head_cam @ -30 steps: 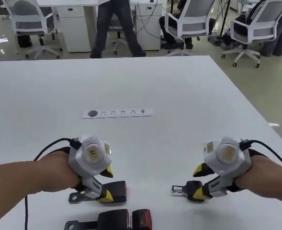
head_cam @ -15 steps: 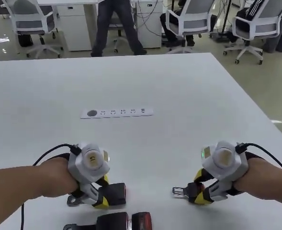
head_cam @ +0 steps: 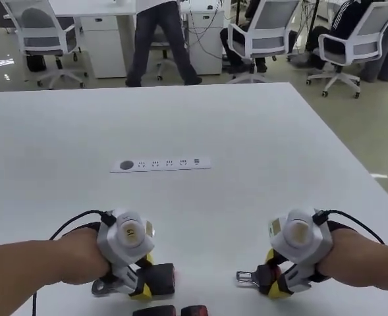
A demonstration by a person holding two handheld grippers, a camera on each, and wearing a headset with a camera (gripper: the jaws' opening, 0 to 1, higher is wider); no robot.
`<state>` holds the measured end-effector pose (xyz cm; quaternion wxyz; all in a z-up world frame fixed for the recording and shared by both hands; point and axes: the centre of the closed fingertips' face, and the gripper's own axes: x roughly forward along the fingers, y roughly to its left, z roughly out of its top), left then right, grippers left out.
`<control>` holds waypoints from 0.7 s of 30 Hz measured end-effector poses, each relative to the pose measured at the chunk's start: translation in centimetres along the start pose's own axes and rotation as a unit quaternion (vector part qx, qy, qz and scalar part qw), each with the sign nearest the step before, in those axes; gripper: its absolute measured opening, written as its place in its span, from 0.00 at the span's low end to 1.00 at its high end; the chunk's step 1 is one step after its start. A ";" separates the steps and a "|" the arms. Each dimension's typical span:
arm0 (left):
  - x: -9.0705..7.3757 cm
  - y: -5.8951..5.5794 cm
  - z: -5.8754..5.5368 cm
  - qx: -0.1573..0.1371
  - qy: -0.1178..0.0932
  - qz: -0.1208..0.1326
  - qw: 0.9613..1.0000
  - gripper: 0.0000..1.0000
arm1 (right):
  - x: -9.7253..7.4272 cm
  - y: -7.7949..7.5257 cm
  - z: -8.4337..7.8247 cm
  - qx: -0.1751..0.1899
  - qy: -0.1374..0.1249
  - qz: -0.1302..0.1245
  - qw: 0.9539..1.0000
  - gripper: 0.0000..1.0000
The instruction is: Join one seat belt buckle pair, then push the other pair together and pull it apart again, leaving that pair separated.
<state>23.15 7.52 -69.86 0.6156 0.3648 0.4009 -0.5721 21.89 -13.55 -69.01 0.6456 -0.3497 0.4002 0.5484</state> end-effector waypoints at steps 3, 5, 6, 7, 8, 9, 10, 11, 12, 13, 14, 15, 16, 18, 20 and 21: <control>0.0 -0.2 0.0 0.002 0.006 0.001 1.000 0.33 | 0.0 -0.3 0.0 0.003 0.000 -0.001 1.000 0.30; 0.0 -0.1 0.0 0.003 0.008 0.000 1.000 0.33 | 0.1 -0.1 0.4 0.005 -0.005 -0.006 1.000 0.30; 0.1 0.0 -0.1 0.003 0.010 0.000 1.000 0.33 | 0.1 0.0 0.7 0.005 -0.007 -0.008 1.000 0.30; 0.0 -0.1 -0.1 0.005 0.012 0.000 1.000 0.33 | 0.3 0.1 1.1 0.004 -0.010 -0.008 1.000 0.30; 0.0 -0.2 0.0 0.007 0.014 -0.001 1.000 0.33 | 0.4 0.1 1.3 0.003 -0.012 -0.007 1.000 0.30; 0.0 -0.2 0.0 0.008 0.015 -0.001 1.000 0.33 | 0.6 0.2 1.6 0.001 -0.013 -0.006 1.000 0.30; 0.0 -0.2 0.0 0.009 0.017 -0.002 1.000 0.33 | 0.8 0.5 2.2 -0.004 -0.013 -0.005 1.000 0.30; 0.1 -0.2 0.1 0.010 0.017 -0.003 1.000 0.33 | 1.0 0.6 2.6 -0.007 -0.015 -0.004 1.000 0.30; 0.1 -0.2 0.1 0.012 0.017 -0.003 1.000 0.33 | 1.2 0.7 3.0 -0.009 -0.016 -0.003 1.000 0.30; 0.1 -0.3 0.1 0.013 0.017 -0.003 1.000 0.33 | 1.4 0.8 3.5 -0.011 -0.019 -0.001 1.000 0.30; 0.1 -0.3 0.1 0.012 0.018 -0.003 1.000 0.33 | 1.7 1.0 4.2 -0.014 -0.023 -0.001 1.000 0.30; 0.1 -0.3 0.1 0.011 0.018 -0.003 1.000 0.33 | 1.8 1.0 4.3 -0.014 -0.023 0.000 1.000 0.30; 0.1 -0.3 0.1 0.011 0.018 -0.003 1.000 0.33 | 2.2 0.9 5.2 -0.016 -0.030 0.001 0.999 0.30; 0.1 -0.4 0.2 0.012 0.020 -0.002 1.000 0.33 | 2.7 0.9 6.1 -0.018 -0.036 0.002 0.999 0.30; 0.1 -0.4 0.2 0.012 0.020 -0.003 1.000 0.33 | 3.2 1.0 7.0 -0.020 -0.040 0.002 0.999 0.30; 0.1 -0.4 0.2 0.012 0.021 -0.003 1.000 0.33 | 3.4 1.1 7.4 -0.022 -0.042 0.003 0.999 0.30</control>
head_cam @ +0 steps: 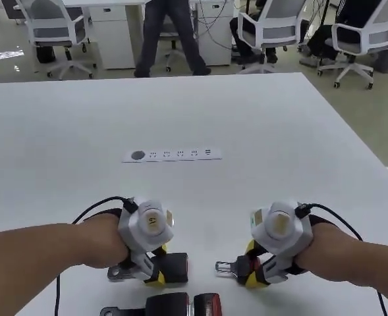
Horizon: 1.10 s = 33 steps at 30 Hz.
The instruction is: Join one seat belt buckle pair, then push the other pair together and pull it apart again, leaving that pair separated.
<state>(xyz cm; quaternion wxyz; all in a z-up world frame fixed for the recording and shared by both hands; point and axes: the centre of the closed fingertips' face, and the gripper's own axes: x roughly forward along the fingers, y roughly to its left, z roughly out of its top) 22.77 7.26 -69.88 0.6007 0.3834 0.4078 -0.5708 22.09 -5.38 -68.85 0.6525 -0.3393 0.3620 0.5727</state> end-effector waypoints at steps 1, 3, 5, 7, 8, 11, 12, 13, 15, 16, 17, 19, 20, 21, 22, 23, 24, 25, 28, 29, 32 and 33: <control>0.0 0.0 0.0 0.001 0.001 0.000 1.000 0.33 | 0.2 0.2 0.4 -0.002 -0.002 0.001 1.000 0.30; 0.0 0.0 0.0 0.001 0.002 0.000 1.000 0.33 | 0.6 0.1 1.0 -0.007 -0.002 0.002 1.000 0.30; 0.0 -0.1 0.0 0.001 0.004 0.000 1.000 0.33 | 0.9 0.2 1.5 -0.011 -0.003 0.005 1.000 0.30; 0.0 -0.1 0.0 0.002 0.005 -0.001 1.000 0.33 | 1.1 0.2 1.9 -0.012 -0.006 0.007 1.000 0.30; 0.0 -0.1 0.0 0.003 0.005 -0.001 1.000 0.33 | 1.2 0.2 2.0 -0.013 -0.006 0.007 1.000 0.30; 0.0 -0.1 0.0 0.003 0.006 -0.001 1.000 0.33 | 1.4 0.0 2.1 -0.020 -0.001 0.008 1.000 0.30; 0.0 -0.2 0.0 0.003 0.007 -0.002 1.000 0.33 | 1.5 -0.1 2.2 -0.020 -0.001 0.009 1.000 0.30; 0.0 -0.2 0.0 0.004 0.008 -0.002 1.000 0.33 | 1.7 0.1 2.5 -0.021 -0.004 0.009 1.000 0.30; 0.1 -0.2 0.0 0.005 0.010 -0.003 1.000 0.33 | 1.9 0.3 2.9 -0.023 -0.008 0.009 1.000 0.30; 0.1 -0.2 0.0 0.006 0.011 -0.003 1.000 0.33 | 2.1 0.3 3.1 -0.023 -0.012 0.008 1.000 0.30; 0.1 -0.2 0.0 0.005 0.011 -0.003 1.000 0.33 | 2.1 0.4 3.3 -0.022 -0.014 0.008 1.000 0.30; 0.1 -0.2 0.0 0.004 0.011 -0.002 1.000 0.33 | 2.3 0.3 3.5 -0.023 -0.015 0.009 1.000 0.30; 0.1 -0.1 -0.1 0.003 0.010 -0.002 1.000 0.33 | 2.3 0.3 3.5 -0.023 -0.014 0.010 1.000 0.30; 0.1 -0.1 -0.1 0.003 0.010 -0.002 1.000 0.33 | 2.2 0.2 3.4 -0.025 -0.013 0.010 1.000 0.30; 0.1 -0.1 -0.1 0.003 0.010 -0.002 1.000 0.33 | 2.2 0.2 3.3 -0.030 -0.012 0.010 0.999 0.30; 0.1 -0.1 -0.1 0.002 0.010 -0.002 1.000 0.33 | 2.3 0.2 3.3 -0.031 -0.012 0.010 0.999 0.30; 0.2 0.0 -0.2 0.002 0.010 -0.002 1.000 0.33 | 2.3 0.2 3.3 -0.034 -0.012 0.009 0.999 0.30; 0.2 0.0 -0.2 0.001 0.009 -0.002 1.000 0.33 | 2.3 0.2 3.4 -0.035 -0.013 0.009 0.999 0.30; 0.2 -0.1 -0.1 0.002 0.009 -0.002 1.000 0.33 | 2.2 0.2 3.5 -0.038 -0.015 0.009 0.999 0.30; 0.2 0.0 -0.1 0.002 0.008 -0.003 1.000 0.33 | 2.2 0.2 3.5 -0.038 -0.016 0.009 0.999 0.30; 0.0 -0.2 0.1 0.003 0.008 -0.004 1.000 0.33 | 2.2 0.1 3.6 -0.040 -0.016 0.008 0.999 0.30; 0.0 -0.3 0.1 0.004 0.008 -0.004 1.000 0.33 | 2.2 0.1 3.5 -0.040 -0.017 0.009 0.999 0.30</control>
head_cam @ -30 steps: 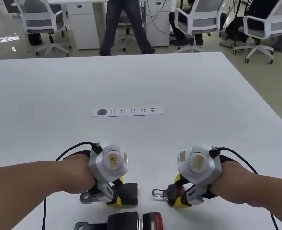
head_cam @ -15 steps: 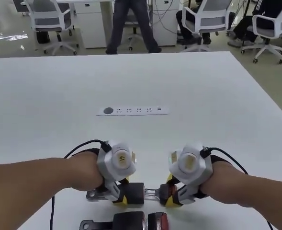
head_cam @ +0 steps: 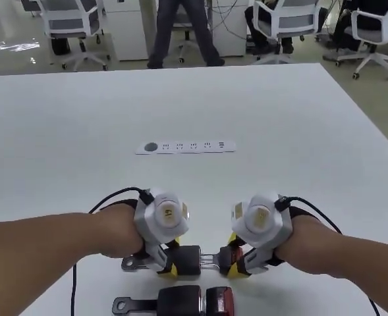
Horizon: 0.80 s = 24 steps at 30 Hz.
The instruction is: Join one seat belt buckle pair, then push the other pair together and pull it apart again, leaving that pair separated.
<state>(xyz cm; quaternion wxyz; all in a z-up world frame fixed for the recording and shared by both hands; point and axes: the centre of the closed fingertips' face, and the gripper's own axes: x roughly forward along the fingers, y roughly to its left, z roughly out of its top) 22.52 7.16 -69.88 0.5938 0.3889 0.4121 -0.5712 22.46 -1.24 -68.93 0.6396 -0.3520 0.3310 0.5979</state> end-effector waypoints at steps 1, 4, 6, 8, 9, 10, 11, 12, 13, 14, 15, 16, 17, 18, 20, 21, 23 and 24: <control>0.0 0.0 0.0 -0.001 0.000 0.000 1.000 0.33 | 0.0 0.0 0.0 0.000 -0.001 0.000 1.000 0.30; -0.1 -0.1 0.1 -0.001 0.000 0.000 1.000 0.33 | -0.1 0.0 0.1 -0.003 0.000 -0.001 1.000 0.30; -0.1 -0.1 0.2 0.000 0.001 0.000 1.000 0.33 | -0.2 0.1 0.2 -0.003 -0.001 -0.001 1.000 0.30; -0.1 -0.1 0.2 0.001 0.002 -0.001 1.000 0.33 | -0.2 0.0 0.2 -0.005 -0.001 -0.001 1.000 0.30; -0.2 -0.1 0.2 0.001 0.002 -0.001 1.000 0.33 | -0.2 0.0 0.2 -0.005 -0.001 -0.001 1.000 0.30; -0.2 -0.1 0.2 0.001 0.002 -0.001 1.000 0.33 | -0.1 -0.1 0.2 -0.006 -0.002 -0.001 1.000 0.30; -0.2 -0.1 0.2 0.002 0.001 -0.001 1.000 0.33 | -0.1 -0.1 0.2 -0.006 -0.002 -0.001 1.000 0.30; -0.2 -0.1 0.3 0.001 -0.001 -0.001 1.000 0.33 | -0.2 -0.1 0.2 -0.015 0.001 -0.003 1.000 0.30; -0.2 0.0 0.2 0.002 -0.001 -0.001 1.000 0.33 | -0.2 0.0 0.3 -0.020 0.003 -0.004 1.000 0.30; -0.2 0.0 0.2 0.002 -0.001 -0.001 1.000 0.33 | -0.1 0.0 0.4 -0.024 0.004 -0.003 1.000 0.30; -0.1 0.0 0.2 0.001 -0.002 -0.001 1.000 0.33 | -0.1 0.1 0.5 -0.024 0.003 -0.002 1.000 0.30; -0.1 0.0 0.2 0.001 -0.002 -0.002 1.000 0.33 | -0.1 0.1 0.6 -0.024 0.001 0.001 1.000 0.30; -0.1 0.0 0.2 0.002 -0.002 -0.002 1.000 0.33 | -0.1 0.2 0.8 -0.022 -0.001 0.002 1.000 0.30; 0.0 0.0 0.2 0.003 -0.002 -0.002 1.000 0.33 | 0.1 0.0 1.0 -0.018 -0.004 0.003 1.000 0.30; -0.1 0.0 0.2 0.004 -0.003 -0.003 1.000 0.33 | 0.2 0.1 1.3 -0.014 -0.009 0.006 1.000 0.30; -0.1 0.1 0.2 0.004 -0.003 -0.003 1.000 0.33 | 0.3 0.1 1.4 -0.013 -0.010 0.007 1.000 0.30; -0.1 0.2 0.1 0.005 -0.005 -0.003 1.000 0.33 | 0.4 0.1 1.5 -0.013 -0.008 0.009 1.000 0.30; -0.1 0.2 0.1 0.004 -0.006 -0.003 1.000 0.33 | 0.5 -0.1 1.5 -0.011 -0.009 0.011 1.000 0.30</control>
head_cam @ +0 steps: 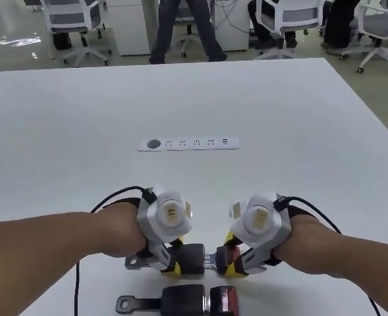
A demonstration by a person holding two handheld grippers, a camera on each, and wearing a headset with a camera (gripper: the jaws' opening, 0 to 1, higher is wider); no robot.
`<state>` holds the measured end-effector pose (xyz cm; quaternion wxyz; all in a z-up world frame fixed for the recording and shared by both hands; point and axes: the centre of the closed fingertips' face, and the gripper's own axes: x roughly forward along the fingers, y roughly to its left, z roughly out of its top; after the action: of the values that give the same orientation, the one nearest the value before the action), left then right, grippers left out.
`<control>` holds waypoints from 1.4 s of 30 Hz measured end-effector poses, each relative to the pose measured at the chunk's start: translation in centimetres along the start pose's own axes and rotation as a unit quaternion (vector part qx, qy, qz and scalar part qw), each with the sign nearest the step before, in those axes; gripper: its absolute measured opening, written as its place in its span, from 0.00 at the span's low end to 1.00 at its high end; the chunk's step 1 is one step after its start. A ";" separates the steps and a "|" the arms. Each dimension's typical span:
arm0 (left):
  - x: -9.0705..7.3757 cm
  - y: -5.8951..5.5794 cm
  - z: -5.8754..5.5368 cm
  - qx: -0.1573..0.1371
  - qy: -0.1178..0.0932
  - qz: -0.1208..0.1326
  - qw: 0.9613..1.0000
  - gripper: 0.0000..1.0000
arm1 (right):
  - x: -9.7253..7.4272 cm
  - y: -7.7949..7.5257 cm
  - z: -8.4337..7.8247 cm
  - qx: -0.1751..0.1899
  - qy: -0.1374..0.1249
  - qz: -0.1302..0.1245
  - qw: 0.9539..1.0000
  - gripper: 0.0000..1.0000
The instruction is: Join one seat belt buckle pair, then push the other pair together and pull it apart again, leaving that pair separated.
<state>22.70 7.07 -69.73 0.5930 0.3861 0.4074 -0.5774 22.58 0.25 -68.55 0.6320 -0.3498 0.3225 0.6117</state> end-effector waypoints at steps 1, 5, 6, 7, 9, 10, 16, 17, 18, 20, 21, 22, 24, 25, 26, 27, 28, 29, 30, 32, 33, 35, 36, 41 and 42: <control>0.0 0.1 -0.1 0.003 0.000 0.000 1.000 0.33 | 0.0 -0.1 0.0 0.002 -0.002 0.002 1.000 0.30; 0.0 0.1 0.0 0.011 0.000 -0.004 1.000 0.32 | 0.2 0.1 0.0 0.000 0.000 0.004 1.000 0.29; 0.0 0.1 0.0 0.011 -0.001 -0.004 1.000 0.32 | 0.3 0.0 0.1 0.003 0.001 0.004 1.000 0.29; 0.0 0.1 0.0 0.011 -0.001 -0.004 1.000 0.32 | 0.3 0.0 0.1 0.005 0.002 0.005 1.000 0.29; -0.2 0.0 0.1 0.012 -0.002 -0.004 1.000 0.32 | 0.4 0.0 0.2 0.007 0.002 0.004 1.000 0.29; -0.2 0.0 0.2 0.012 -0.003 -0.004 1.000 0.32 | 0.4 0.1 0.3 0.007 0.001 0.005 1.000 0.28; -0.3 -0.1 0.3 0.017 -0.011 -0.006 1.000 0.32 | 1.1 -0.2 1.4 0.010 -0.007 0.007 1.000 0.28; -0.2 0.0 0.3 0.017 -0.010 -0.005 1.000 0.32 | 1.0 -0.1 1.3 0.011 -0.008 0.008 1.000 0.28; -0.2 0.0 0.3 0.018 -0.010 -0.005 1.000 0.32 | 0.9 -0.1 1.3 0.012 -0.008 0.008 1.000 0.28; -0.2 0.0 0.3 0.017 -0.010 -0.005 1.000 0.32 | 0.9 -0.1 1.3 0.013 -0.010 0.008 1.000 0.29; -0.3 -0.1 0.3 0.017 -0.011 -0.006 1.000 0.32 | 1.0 -0.1 1.3 0.013 -0.009 0.008 1.000 0.29; -0.3 -0.1 0.3 0.016 -0.011 -0.006 1.000 0.32 | 1.0 -0.1 1.3 0.012 -0.008 0.008 1.000 0.29; -0.3 0.0 0.3 0.014 -0.012 -0.005 1.000 0.32 | 1.0 -0.1 1.3 0.013 -0.008 0.008 1.000 0.29; -0.3 0.0 0.3 0.014 -0.012 -0.005 1.000 0.32 | 1.0 -0.1 1.2 0.015 -0.009 0.008 1.000 0.29; -0.3 0.0 0.3 0.014 -0.010 -0.005 1.000 0.32 | 1.0 -0.1 1.2 0.016 -0.009 0.007 1.000 0.29; -0.2 0.0 0.3 0.014 -0.009 -0.005 1.000 0.32 | 1.0 -0.1 1.2 0.017 -0.010 0.007 1.000 0.29; -0.2 0.0 0.3 0.014 -0.006 -0.006 1.000 0.32 | 1.1 -0.1 1.2 0.018 -0.010 0.007 1.000 0.29; -0.2 0.0 0.3 0.014 -0.005 -0.006 1.000 0.32 | 1.1 -0.1 1.2 0.019 -0.011 0.007 1.000 0.29; -0.2 0.0 0.3 0.014 -0.004 -0.005 1.000 0.32 | 1.1 -0.1 1.2 0.019 -0.011 0.007 1.000 0.29; -0.2 0.0 0.3 0.013 -0.003 -0.005 1.000 0.32 | 1.1 -0.1 1.2 0.019 -0.011 0.007 1.000 0.29; -0.2 0.0 0.3 0.013 -0.003 -0.005 1.000 0.32 | 1.1 0.0 1.2 0.019 -0.010 0.007 1.000 0.29; -0.2 0.0 0.2 0.012 -0.004 -0.005 1.000 0.32 | 1.1 0.1 1.3 0.018 -0.010 0.007 1.000 0.29; -0.2 0.0 0.2 0.012 -0.004 -0.005 1.000 0.32 | 1.1 0.0 1.3 0.020 -0.011 0.006 1.000 0.29; -0.2 -0.2 0.3 0.012 -0.003 -0.005 1.000 0.32 | 1.1 0.1 1.3 0.020 -0.013 0.006 1.000 0.29; -0.2 -0.2 0.4 0.012 -0.002 -0.005 1.000 0.32 | 1.1 0.1 1.4 0.020 -0.013 0.006 1.000 0.29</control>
<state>22.48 6.82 -69.37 0.5865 0.3900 0.4008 -0.5858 22.52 1.96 -68.71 0.6391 -0.3275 0.3284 0.6135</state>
